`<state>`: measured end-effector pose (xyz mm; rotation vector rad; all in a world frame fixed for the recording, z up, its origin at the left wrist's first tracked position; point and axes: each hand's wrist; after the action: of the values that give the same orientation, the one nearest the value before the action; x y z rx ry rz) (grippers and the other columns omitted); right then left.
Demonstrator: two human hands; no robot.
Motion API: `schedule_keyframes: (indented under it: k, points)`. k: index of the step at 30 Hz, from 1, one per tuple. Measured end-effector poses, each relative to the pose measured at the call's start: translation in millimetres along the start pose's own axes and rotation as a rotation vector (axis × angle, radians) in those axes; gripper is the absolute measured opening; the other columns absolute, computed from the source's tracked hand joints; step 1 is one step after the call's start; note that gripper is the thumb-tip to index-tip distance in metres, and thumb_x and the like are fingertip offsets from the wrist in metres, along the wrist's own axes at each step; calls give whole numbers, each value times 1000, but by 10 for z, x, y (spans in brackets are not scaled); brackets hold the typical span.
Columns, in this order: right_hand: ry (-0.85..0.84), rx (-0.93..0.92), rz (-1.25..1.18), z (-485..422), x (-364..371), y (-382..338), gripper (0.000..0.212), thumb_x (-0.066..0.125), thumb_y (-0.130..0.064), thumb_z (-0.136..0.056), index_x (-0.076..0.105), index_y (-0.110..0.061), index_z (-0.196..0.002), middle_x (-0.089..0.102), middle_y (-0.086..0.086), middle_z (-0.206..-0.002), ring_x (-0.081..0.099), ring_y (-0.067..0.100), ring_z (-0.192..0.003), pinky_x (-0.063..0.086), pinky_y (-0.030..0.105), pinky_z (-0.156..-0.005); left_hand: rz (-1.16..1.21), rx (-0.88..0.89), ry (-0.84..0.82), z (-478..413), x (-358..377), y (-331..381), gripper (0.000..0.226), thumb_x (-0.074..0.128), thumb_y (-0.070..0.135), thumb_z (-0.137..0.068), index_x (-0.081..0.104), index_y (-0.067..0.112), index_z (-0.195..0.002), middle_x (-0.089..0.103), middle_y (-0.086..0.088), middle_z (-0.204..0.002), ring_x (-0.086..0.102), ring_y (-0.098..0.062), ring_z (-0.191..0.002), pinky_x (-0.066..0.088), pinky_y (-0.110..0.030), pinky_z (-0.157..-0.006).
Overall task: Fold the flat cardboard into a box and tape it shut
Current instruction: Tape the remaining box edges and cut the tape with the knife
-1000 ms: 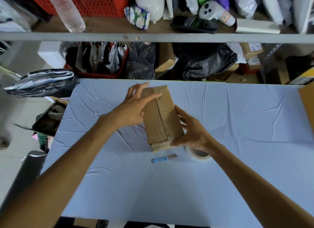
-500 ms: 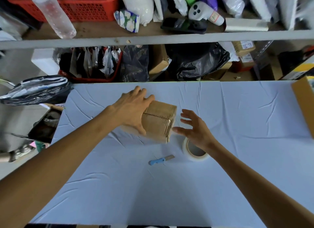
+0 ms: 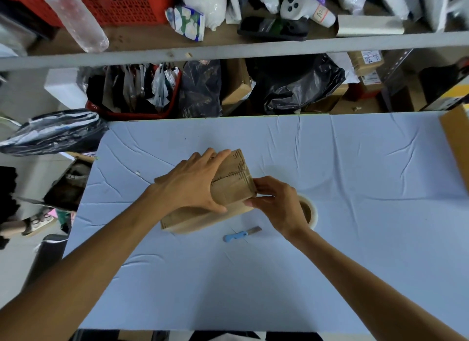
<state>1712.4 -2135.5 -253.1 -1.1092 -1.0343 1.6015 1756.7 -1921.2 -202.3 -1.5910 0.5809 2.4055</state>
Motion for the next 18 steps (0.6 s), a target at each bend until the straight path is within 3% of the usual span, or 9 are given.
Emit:
schedule_keyframes:
  k: [5,10,12,18]
  points:
    - [34,8,-2,34,-19,8,31,80,0,-67,74,-8,-96,76,-5,-84,70,1,-80,49,8,-68,-13,55,32,36,38,23,110,61,82,-53,-3,59,-139,35,3,-121,46,-20,-100,49,-36,-78]
    - [77,-12,18,87,4,-4,27,79,-2,-67,76,-10,-93,76,2,-81,72,14,-81,57,30,-79,-27,50,77,100,34,44,108,63,80,-53,9,51,-142,36,4,-127,48,-20,-107,49,-37,-82]
    - [90,-20,21,88,23,0,28,80,-2,-67,76,-9,-94,76,1,-82,72,13,-82,58,33,-80,-43,46,92,114,32,41,108,62,80,-52,11,49,-142,36,3,-128,48,-20,-107,49,-38,-83]
    - [77,-28,-20,24,29,18,35,82,-2,-67,75,-13,-100,76,-9,-89,70,0,-88,52,12,-75,5,-12,35,71,61,22,107,61,81,-53,7,51,-141,34,3,-127,49,-23,-104,48,-38,-83]
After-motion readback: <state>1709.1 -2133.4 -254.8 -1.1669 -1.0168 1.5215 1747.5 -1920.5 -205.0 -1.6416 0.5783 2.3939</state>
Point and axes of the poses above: each hand's wrist, its own z-axis away from the middle knuckle, its own x-axis out of the palm, y = z × x
